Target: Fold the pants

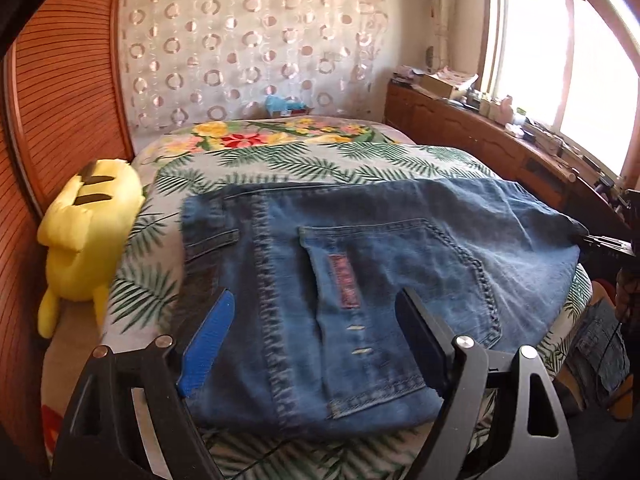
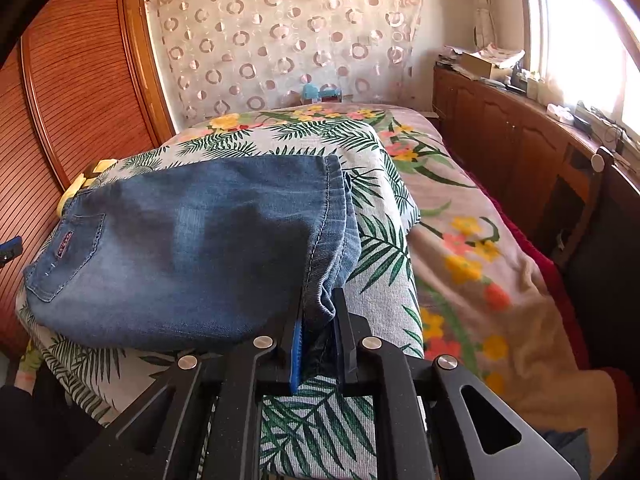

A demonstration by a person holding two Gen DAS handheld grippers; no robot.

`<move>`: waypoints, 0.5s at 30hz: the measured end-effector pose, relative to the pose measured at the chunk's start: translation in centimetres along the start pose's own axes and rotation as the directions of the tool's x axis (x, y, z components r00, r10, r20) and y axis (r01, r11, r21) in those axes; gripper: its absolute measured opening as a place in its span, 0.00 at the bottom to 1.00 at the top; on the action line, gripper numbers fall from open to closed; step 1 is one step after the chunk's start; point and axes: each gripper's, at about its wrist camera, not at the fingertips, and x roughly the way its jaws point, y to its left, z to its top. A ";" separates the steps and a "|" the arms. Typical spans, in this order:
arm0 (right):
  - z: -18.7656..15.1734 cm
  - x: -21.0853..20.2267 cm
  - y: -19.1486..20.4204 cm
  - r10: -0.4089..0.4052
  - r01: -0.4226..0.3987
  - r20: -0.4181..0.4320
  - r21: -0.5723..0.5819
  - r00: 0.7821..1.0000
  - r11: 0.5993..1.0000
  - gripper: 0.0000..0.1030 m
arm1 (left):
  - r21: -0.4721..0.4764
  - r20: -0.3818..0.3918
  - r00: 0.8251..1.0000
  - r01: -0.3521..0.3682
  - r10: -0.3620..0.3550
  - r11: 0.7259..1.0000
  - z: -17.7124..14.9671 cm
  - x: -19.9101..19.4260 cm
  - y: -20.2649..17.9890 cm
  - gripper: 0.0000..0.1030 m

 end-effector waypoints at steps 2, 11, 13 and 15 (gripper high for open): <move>0.0 -0.3 -0.1 -0.006 0.006 0.002 -0.003 1.000 1.000 0.13 | 0.007 -0.005 1.000 0.015 -0.015 1.000 0.3 0.8 -1.0 0.81; 0.0 -1.4 -0.4 -0.017 0.017 0.017 -0.006 1.000 1.000 0.26 | 0.072 -0.036 0.997 0.074 -0.071 0.995 0.9 3.5 -5.5 0.81; 0.0 -1.6 -0.5 -0.007 0.007 0.027 0.000 1.000 1.000 0.34 | 0.078 -0.044 0.996 0.083 -0.080 0.994 1.0 4.0 -6.1 0.81; 0.0 -1.6 -0.5 -0.001 0.001 0.030 0.002 1.000 1.000 0.36 | 0.084 -0.044 0.995 0.096 -0.092 0.992 1.2 4.3 -6.8 0.81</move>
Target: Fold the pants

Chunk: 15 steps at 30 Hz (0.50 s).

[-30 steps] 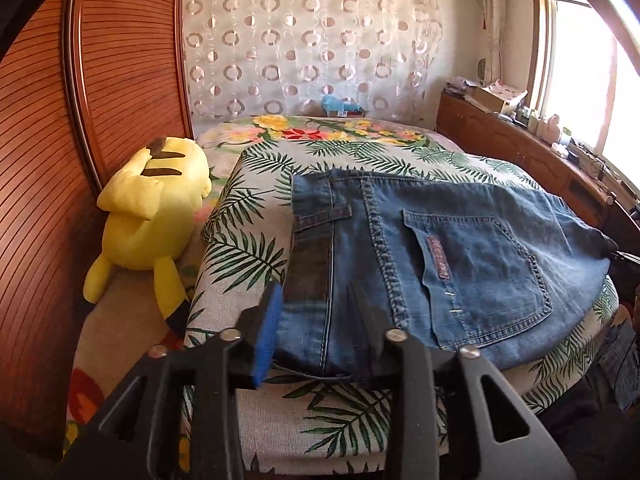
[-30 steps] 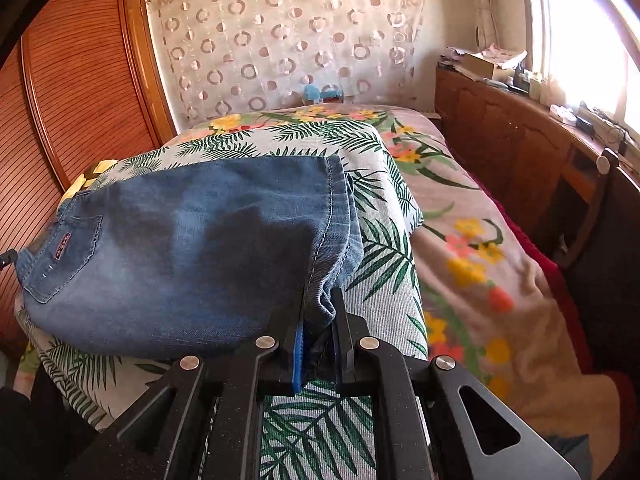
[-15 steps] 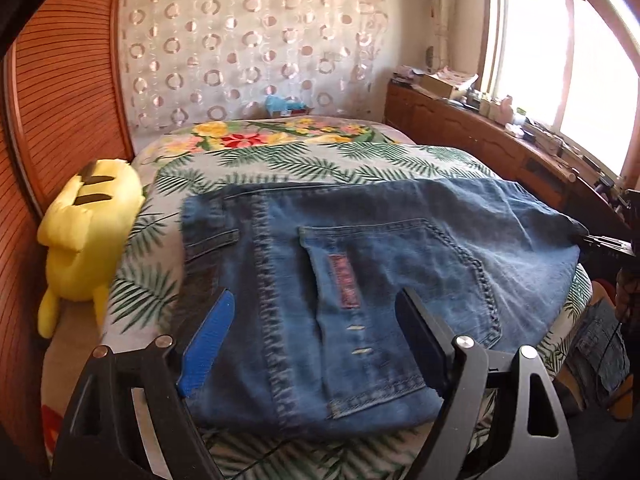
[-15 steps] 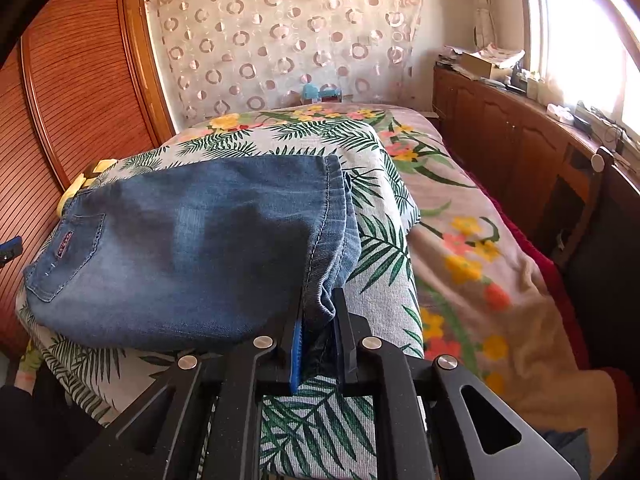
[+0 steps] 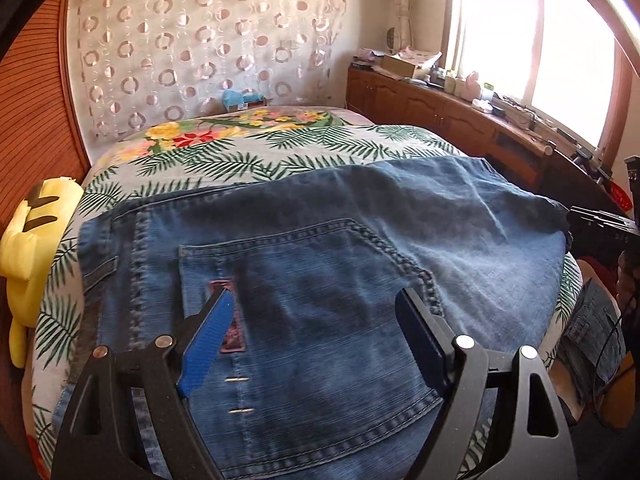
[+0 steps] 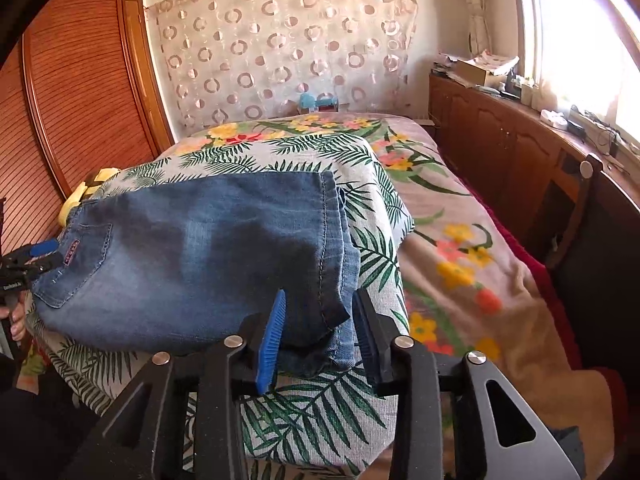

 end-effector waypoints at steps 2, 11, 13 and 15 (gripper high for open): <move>0.0 0.1 0.2 -0.001 0.001 0.000 -0.003 1.000 1.000 0.37 | 0.006 0.001 1.000 0.007 -0.007 1.000 0.2 0.3 -0.4 0.81; 0.0 0.5 0.1 -0.015 0.015 -0.013 -0.004 1.000 1.000 0.38 | 0.010 -0.060 0.998 0.031 -0.030 0.999 -0.7 3.1 -2.1 0.81; 0.0 0.5 -0.1 -0.018 0.018 -0.017 0.006 1.000 1.000 0.38 | 0.005 -0.060 0.998 0.026 -0.026 1.000 -1.1 3.4 -2.2 0.81; 0.0 0.5 -0.3 -0.020 0.021 -0.020 0.008 1.000 1.000 0.38 | 0.007 -0.050 0.998 0.023 -0.023 1.000 -1.4 3.4 -2.3 0.81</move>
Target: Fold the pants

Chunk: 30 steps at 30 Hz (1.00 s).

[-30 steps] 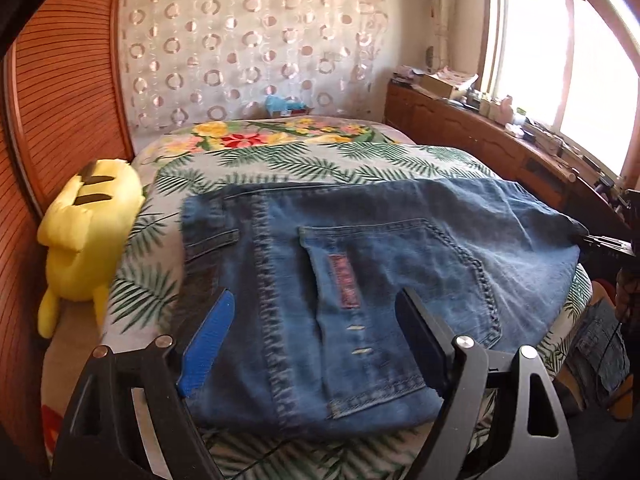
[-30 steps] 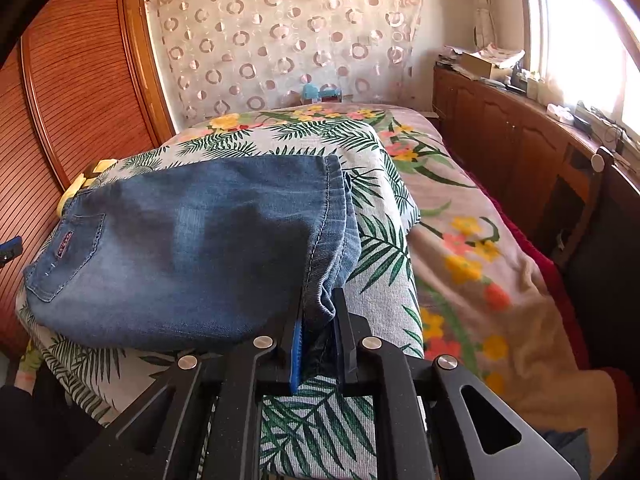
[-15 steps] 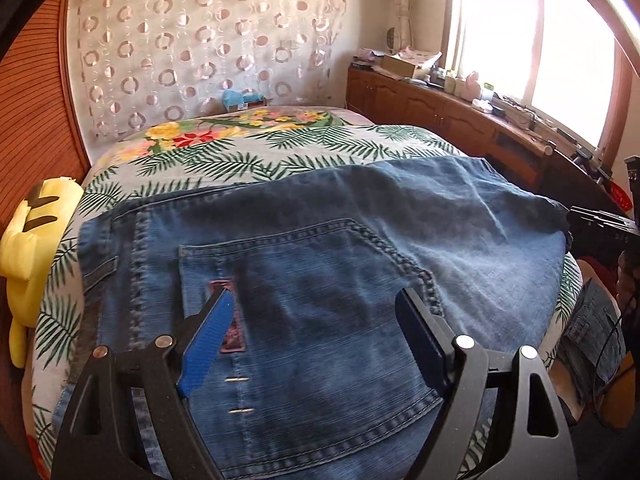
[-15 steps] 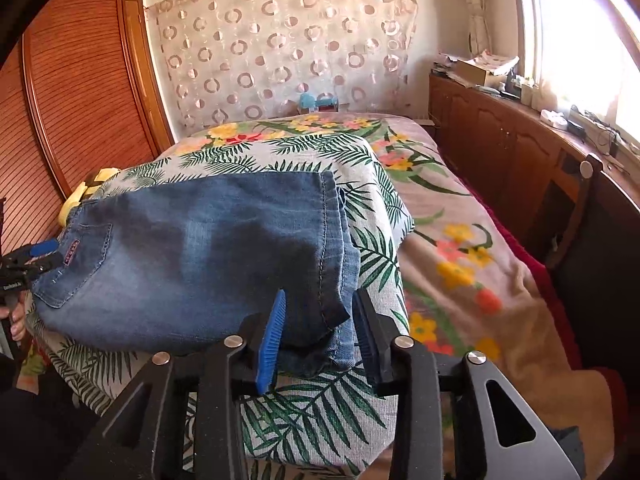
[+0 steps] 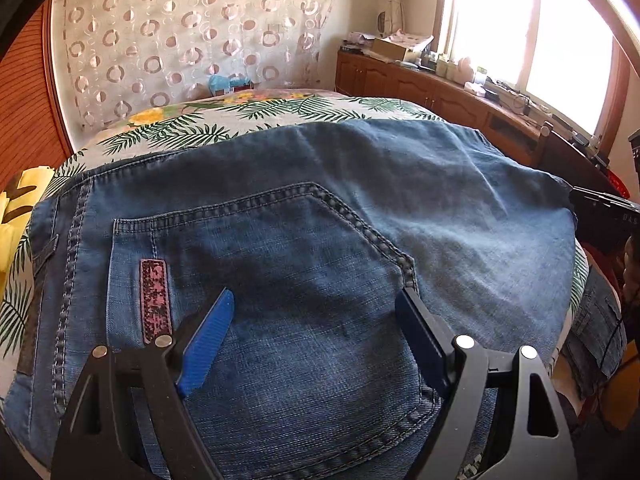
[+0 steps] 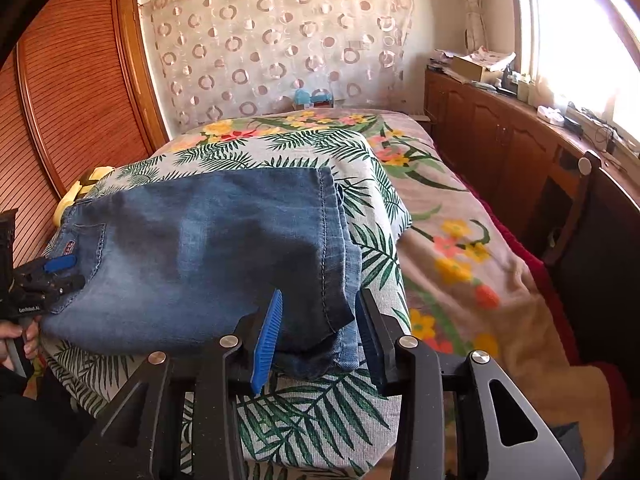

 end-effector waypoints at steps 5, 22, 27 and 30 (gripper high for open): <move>-0.1 0.3 -0.3 0.002 -0.002 -0.013 0.015 1.000 1.000 0.38 | -0.003 0.003 1.000 0.001 -0.001 1.000 -0.1 0.0 -0.1 0.81; 2.8 0.1 4.1 0.184 -0.180 0.036 -0.083 0.982 0.980 0.04 | -0.048 0.072 0.997 0.026 -0.023 0.999 1.1 -4.2 0.6 0.81; 5.8 -0.6 8.8 0.281 -0.264 0.071 -0.185 0.957 0.947 0.04 | -0.067 0.119 0.993 -0.010 0.018 0.998 1.3 -6.9 2.5 0.81; 7.4 -1.0 12.4 0.355 -0.325 0.081 -0.257 0.931 0.910 0.04 | -0.095 0.146 0.988 -0.040 0.054 0.995 1.1 -8.5 4.2 0.81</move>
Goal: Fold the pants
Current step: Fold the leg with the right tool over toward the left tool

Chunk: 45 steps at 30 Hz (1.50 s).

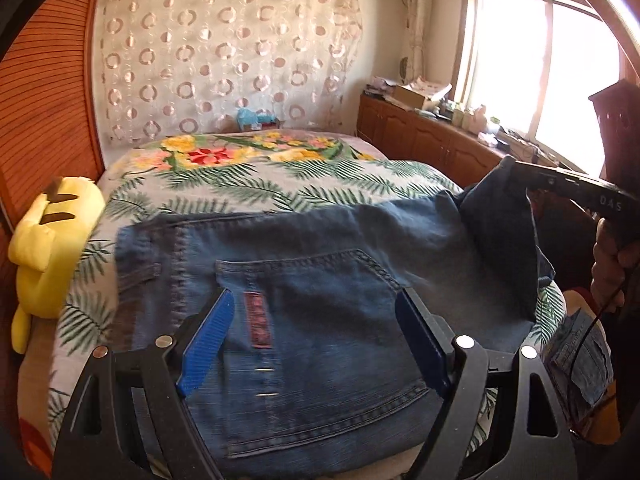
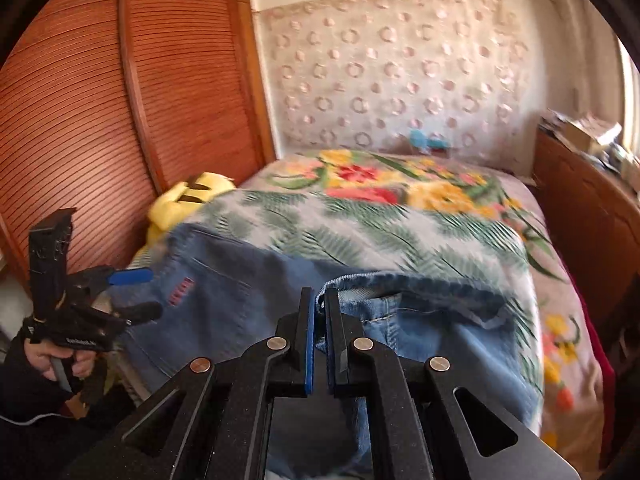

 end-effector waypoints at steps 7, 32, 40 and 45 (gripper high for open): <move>3.0 3.5 6.5 0.166 -0.168 -0.030 -0.123 0.986 0.978 0.04 | -0.059 0.014 0.998 -0.054 0.055 0.997 -0.7 -1.5 3.3 0.81; 1.9 4.6 2.1 -0.051 0.044 -0.068 -0.099 0.996 0.994 0.43 | 0.051 -0.093 0.993 0.077 -0.072 0.996 0.5 5.0 -2.0 0.81; -0.4 6.4 -0.3 -0.115 0.112 -0.164 -0.027 0.980 0.993 0.45 | 0.109 -0.136 0.978 0.176 -0.161 0.978 1.6 7.7 -5.0 0.70; -1.1 6.4 -1.3 -0.120 0.124 -0.200 0.008 0.972 0.992 0.45 | 0.105 -0.186 0.963 0.218 -0.196 0.970 1.9 9.6 -5.7 0.51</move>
